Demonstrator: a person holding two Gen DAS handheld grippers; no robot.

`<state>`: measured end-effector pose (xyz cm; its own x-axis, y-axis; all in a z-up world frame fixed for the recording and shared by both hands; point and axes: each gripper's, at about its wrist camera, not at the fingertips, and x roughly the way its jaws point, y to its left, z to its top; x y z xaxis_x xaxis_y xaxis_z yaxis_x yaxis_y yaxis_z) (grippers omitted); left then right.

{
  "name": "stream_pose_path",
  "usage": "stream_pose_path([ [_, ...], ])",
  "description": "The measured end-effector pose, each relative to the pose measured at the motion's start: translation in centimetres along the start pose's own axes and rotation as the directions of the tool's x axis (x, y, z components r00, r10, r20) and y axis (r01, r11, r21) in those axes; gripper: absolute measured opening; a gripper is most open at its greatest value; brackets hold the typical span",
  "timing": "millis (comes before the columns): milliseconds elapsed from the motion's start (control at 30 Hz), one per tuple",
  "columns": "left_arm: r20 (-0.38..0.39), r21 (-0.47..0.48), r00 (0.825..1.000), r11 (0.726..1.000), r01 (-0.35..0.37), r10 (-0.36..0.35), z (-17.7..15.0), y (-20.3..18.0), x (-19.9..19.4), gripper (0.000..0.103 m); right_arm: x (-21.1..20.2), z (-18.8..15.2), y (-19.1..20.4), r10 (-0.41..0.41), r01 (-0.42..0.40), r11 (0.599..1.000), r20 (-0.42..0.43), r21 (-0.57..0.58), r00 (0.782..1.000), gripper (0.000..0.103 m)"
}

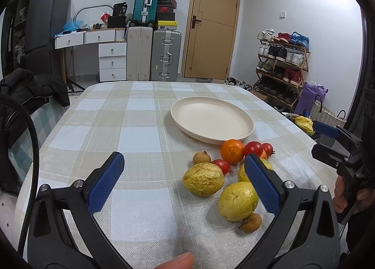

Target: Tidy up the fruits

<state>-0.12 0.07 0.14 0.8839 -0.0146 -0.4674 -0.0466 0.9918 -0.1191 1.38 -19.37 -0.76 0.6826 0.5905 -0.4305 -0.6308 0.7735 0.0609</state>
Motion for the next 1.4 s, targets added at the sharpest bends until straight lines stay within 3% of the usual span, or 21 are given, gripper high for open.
stream_pose_path([
  [1400, -0.005, -0.005, 1.0, 1.0, 0.002, -0.002, -0.09, 0.22, 0.31, 0.102, 0.29, -0.16, -0.13, -0.01, 0.01, 1.0, -0.002, 0.0, 1.0, 0.103],
])
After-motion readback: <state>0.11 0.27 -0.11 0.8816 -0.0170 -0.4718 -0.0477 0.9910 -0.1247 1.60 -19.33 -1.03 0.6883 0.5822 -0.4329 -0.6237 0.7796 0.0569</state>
